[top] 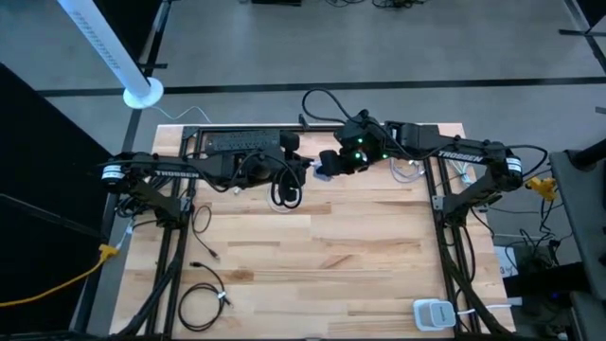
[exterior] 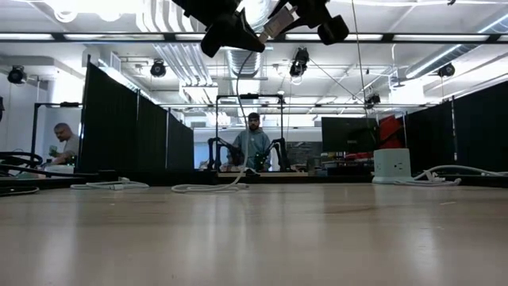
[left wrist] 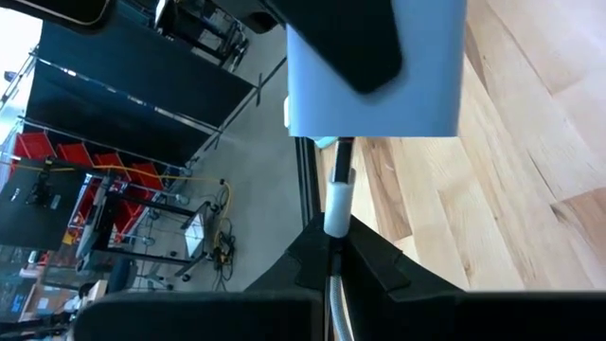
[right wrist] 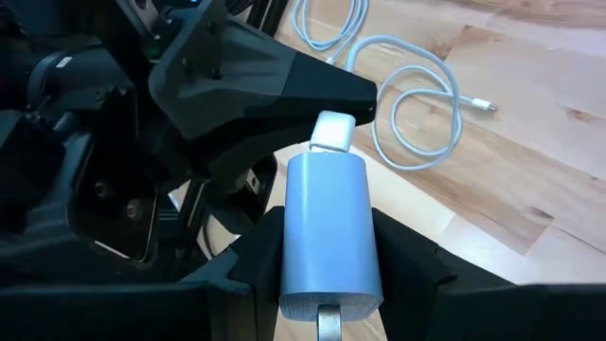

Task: Insert USB
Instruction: Insert the white charger cable into the purple charger adaptor

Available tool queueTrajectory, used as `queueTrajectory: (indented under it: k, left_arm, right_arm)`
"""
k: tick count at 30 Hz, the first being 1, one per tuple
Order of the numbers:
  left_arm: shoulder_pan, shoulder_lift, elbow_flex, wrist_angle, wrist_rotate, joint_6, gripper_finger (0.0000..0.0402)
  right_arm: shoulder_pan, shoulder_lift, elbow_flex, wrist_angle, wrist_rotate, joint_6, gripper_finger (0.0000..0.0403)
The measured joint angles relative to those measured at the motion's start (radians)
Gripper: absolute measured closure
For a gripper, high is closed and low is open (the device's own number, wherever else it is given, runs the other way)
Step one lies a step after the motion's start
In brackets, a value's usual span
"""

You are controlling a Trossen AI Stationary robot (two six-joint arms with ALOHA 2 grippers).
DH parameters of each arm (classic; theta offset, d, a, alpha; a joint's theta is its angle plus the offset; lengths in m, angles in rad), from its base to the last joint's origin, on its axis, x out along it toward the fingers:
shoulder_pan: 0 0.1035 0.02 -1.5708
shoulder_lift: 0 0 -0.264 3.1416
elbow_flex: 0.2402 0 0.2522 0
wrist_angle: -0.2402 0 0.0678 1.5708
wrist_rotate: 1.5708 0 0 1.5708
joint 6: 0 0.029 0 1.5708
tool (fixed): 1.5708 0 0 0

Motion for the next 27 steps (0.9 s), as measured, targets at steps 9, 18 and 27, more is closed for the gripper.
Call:
queueTrajectory:
  k: [9,18,27]
  left_arm:
    - [0.002,0.0,0.0,-0.018,0.005,-0.014,0.0398]
    - [0.003,0.0,0.0,-0.017,0.008,-0.018,0.0398]
    - [-0.011,0.0,0.0,-0.015,-0.018,0.024,0.0398]
  right_arm:
    - [0.0,0.0,0.0,0.002,0.015,0.007,0.0287]
    - [0.0,0.0,0.0,-0.002,0.008,0.002,0.0287]
    - [-0.003,0.001,0.0,-0.049,0.011,0.007,0.0287]
